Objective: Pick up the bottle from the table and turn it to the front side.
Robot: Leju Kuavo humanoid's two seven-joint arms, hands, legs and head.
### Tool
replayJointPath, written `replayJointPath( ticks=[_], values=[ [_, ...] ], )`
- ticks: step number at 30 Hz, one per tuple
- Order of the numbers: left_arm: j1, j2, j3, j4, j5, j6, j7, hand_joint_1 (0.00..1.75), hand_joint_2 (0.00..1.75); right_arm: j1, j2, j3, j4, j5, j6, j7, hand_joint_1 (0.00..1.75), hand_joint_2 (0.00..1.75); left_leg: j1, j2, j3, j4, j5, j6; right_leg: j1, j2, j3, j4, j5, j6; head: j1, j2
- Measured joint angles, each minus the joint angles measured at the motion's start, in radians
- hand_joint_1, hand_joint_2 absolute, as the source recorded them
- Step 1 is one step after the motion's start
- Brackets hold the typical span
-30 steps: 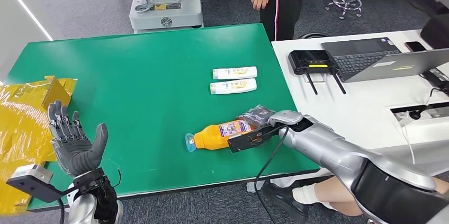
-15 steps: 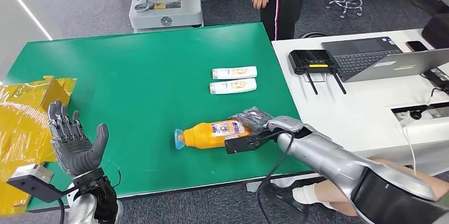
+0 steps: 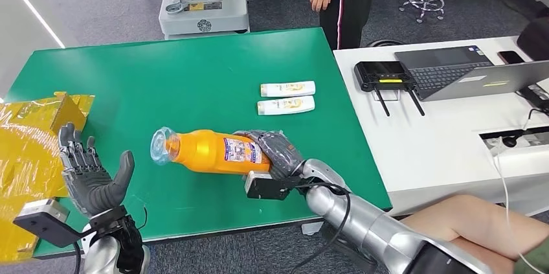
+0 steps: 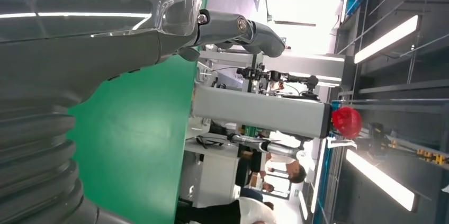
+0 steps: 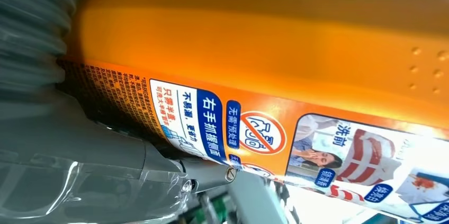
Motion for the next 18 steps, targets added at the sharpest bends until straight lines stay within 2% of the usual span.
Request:
replayJointPath(
  ticks=[5,9,13,18],
  values=[
    [-0.014,0.002,-0.019,0.025,-0.028,0.044,0.0,0.0,1.75,0.079,0.061,-0.088,-0.101,0.002,-0.107,-0.043,1.75,1.75,0.0,0.0,0.0,0.0,0.0,0.0,0.0,0.0,0.0,0.0,0.0,0.0,0.0,0.0],
    [-0.029,0.002,-0.022,0.058,-0.02,0.051,0.0,0.0,1.75,0.127,0.115,-0.135,-0.129,0.009,-0.148,-0.067,1.75,1.75,0.0,0.001,0.0,0.0,0.0,0.0,0.0,0.001,-0.001,0.0,0.0,0.0,0.0,0.0],
    [-0.039,0.005,-0.028,0.092,-0.018,0.002,0.013,0.0,1.75,0.15,0.162,-0.175,-0.113,-0.002,-0.16,-0.091,1.75,1.75,0.0,0.001,0.0,0.0,0.0,0.0,0.0,0.001,-0.001,0.0,0.0,0.0,0.0,0.0],
    [-0.058,0.013,-0.06,0.125,-0.036,-0.108,0.055,0.0,1.75,0.145,0.201,-0.228,-0.075,0.04,-0.176,-0.093,1.75,1.75,0.0,0.001,0.0,0.0,0.0,-0.001,0.0,0.001,-0.001,0.0,0.0,0.0,0.0,0.0]
  ],
)
